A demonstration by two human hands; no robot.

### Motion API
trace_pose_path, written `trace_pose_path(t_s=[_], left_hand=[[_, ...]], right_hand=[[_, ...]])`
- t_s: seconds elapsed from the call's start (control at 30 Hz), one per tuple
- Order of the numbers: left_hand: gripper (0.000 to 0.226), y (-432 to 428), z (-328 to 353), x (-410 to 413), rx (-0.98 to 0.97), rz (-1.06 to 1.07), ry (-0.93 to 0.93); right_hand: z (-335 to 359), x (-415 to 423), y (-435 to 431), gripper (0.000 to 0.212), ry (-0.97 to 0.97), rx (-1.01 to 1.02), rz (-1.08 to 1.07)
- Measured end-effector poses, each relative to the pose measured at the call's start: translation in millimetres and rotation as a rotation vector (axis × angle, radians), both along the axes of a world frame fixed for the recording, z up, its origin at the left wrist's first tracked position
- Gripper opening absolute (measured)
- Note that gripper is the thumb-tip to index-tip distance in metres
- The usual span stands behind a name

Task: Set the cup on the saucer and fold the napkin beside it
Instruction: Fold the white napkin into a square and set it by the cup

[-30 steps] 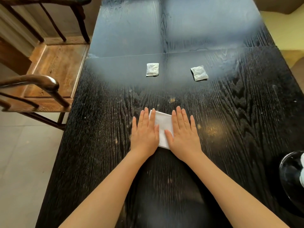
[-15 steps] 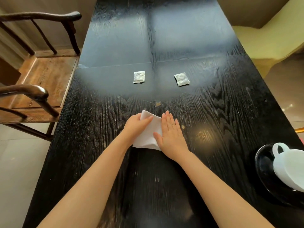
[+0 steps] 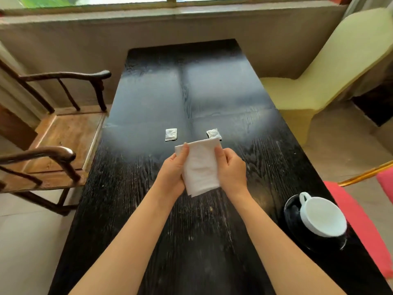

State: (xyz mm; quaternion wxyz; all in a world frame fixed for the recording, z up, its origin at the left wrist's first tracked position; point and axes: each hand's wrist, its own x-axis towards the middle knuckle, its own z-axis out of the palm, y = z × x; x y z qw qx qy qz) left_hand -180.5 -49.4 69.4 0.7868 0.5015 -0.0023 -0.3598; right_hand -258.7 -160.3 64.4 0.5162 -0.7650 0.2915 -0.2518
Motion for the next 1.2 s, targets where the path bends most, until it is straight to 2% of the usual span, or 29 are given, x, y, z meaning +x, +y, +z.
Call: trace_pose_path(t_s=[0.2,0.37,0.5,0.7,0.73,0.8,0.93,1.07,1.2], left_hand=[[0.017,-16,39,-20,-0.074,-0.011,0.01],[0.013,-24,76,-32,0.033,-0.036,-0.165],[0.015,-44,108,-45,0.051,-0.067,-0.295],[0.021,-91,130,-59,-0.087,-0.131,-0.131],[0.025,-101,128,-62,-0.071,-0.147,-0.141],[0.031,-126,119,-71,0.08,-0.157,-0.244],[0.028,-178,99,-88,0.257,0.043,-0.461],[0.024,-223,75,-80,0.341,0.125,-0.504],[0.02,-258,33,-82,0.417,0.073,-0.514]], right_hand=[[47,-27,-2,0.039,-0.101,-0.091,-0.081],[80,-46,-11,0.033,-0.042,-0.053,-0.111],[115,-50,-29,0.045,0.012,-0.138,-0.176],[141,-56,-74,0.04,-0.121,-0.326,-0.285],[141,-57,-87,0.039,-0.117,-0.323,-0.294],[139,-57,-117,0.038,-0.103,-0.287,-0.3],[122,-48,-174,0.038,0.014,-0.216,-0.211],[86,-53,-228,0.041,0.201,-0.155,-0.052],[42,-63,-264,0.031,0.194,-0.134,-0.043]])
